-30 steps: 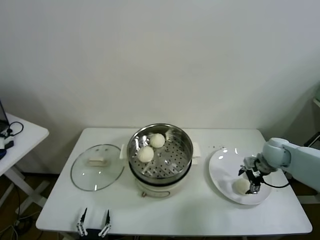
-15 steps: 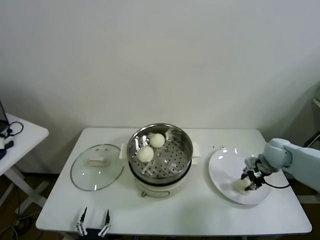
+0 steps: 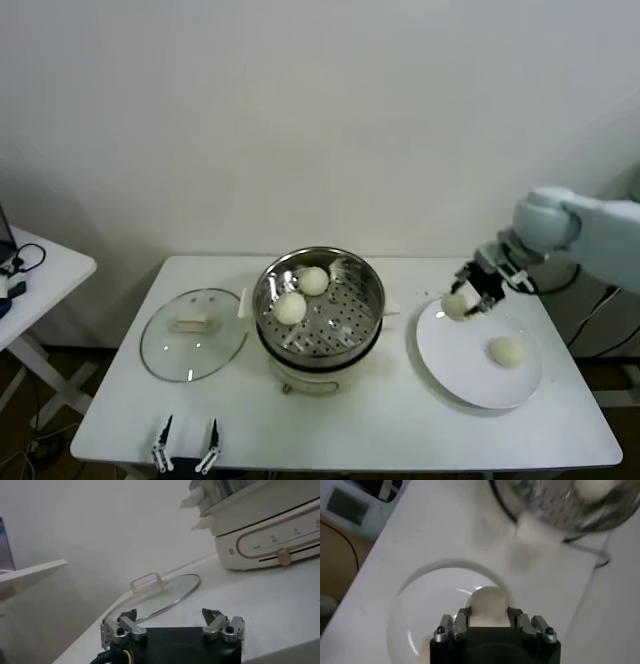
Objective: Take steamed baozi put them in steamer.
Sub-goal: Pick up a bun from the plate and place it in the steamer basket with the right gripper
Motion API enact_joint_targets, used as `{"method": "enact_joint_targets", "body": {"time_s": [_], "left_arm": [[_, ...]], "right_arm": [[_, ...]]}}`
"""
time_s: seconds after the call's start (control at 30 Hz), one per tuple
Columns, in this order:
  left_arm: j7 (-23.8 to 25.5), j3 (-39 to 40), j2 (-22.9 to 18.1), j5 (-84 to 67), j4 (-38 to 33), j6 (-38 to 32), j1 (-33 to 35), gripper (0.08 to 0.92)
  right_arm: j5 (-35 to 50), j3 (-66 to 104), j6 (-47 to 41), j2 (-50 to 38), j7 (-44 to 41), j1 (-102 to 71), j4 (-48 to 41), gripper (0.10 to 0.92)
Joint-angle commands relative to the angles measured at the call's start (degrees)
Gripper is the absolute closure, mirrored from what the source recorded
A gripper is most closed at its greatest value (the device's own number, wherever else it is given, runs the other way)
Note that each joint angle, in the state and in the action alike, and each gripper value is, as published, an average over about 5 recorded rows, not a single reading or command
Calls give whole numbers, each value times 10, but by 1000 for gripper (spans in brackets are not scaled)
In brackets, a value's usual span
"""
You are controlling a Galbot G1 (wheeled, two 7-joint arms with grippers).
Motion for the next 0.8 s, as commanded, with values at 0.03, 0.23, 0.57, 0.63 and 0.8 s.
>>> {"method": "enact_joint_targets", "body": {"time_s": [0.03,0.23,0.57,0.63,0.8], "left_arm": [[-2,1,-3,7,3,0,1,177],[-4,2,-5,12,6,-2,0,177],[-7,2,-7,17,9,-2,0,177],[-7,2,-7,17,9,-3,0,177],[-7,2,-6,17,12,-3,-2,177]], "right_arm": [[18,46,97,126,-18,159,143,480],[-77,83,79,198,21,39,183,474],[-187,65,76,313,48,-86,86,467],[-202,58,80,321,50,-97,68,466],[-228,45,84,328,52,-116,45,465]]}}
